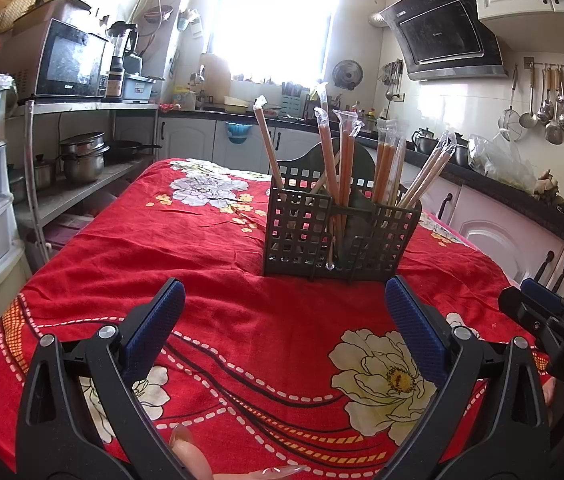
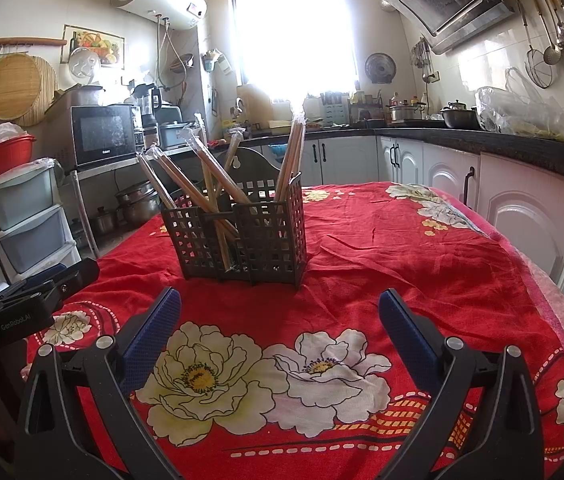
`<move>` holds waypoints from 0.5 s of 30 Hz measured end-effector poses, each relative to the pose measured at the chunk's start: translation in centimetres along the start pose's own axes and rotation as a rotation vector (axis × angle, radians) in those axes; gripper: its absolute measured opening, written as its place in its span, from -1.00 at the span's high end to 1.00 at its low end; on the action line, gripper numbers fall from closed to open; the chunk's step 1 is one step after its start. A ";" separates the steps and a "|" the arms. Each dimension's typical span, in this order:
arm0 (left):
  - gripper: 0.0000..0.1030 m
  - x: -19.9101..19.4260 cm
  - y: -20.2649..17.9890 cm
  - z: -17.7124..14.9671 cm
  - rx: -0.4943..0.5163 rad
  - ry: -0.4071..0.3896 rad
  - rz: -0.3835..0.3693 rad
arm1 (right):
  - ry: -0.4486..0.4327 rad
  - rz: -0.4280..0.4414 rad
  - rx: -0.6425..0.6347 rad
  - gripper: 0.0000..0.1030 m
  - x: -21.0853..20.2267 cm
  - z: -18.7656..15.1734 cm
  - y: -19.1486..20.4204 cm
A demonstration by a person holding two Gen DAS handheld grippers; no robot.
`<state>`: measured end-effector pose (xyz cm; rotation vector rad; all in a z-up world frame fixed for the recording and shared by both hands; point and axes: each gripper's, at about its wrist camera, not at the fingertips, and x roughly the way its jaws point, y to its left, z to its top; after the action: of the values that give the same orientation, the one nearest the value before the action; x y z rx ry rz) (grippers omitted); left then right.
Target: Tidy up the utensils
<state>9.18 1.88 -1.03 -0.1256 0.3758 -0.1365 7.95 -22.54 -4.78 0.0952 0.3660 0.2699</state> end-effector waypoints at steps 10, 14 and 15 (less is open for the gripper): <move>-0.79 0.4 0.4 -0.1 -0.023 0.028 -0.020 | -0.001 -0.006 0.002 -0.87 -0.1 0.0 -0.1; -0.79 0.6 0.8 -0.1 -0.041 0.038 -0.019 | 0.007 -0.022 0.010 -0.87 -0.1 0.0 -0.5; -0.79 0.5 0.8 -0.1 -0.044 0.039 -0.023 | 0.016 -0.033 0.015 -0.87 -0.1 0.1 -0.7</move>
<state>9.74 2.60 -1.39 -0.1712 0.4163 -0.1536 8.12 -23.27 -4.78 0.1014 0.3855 0.2351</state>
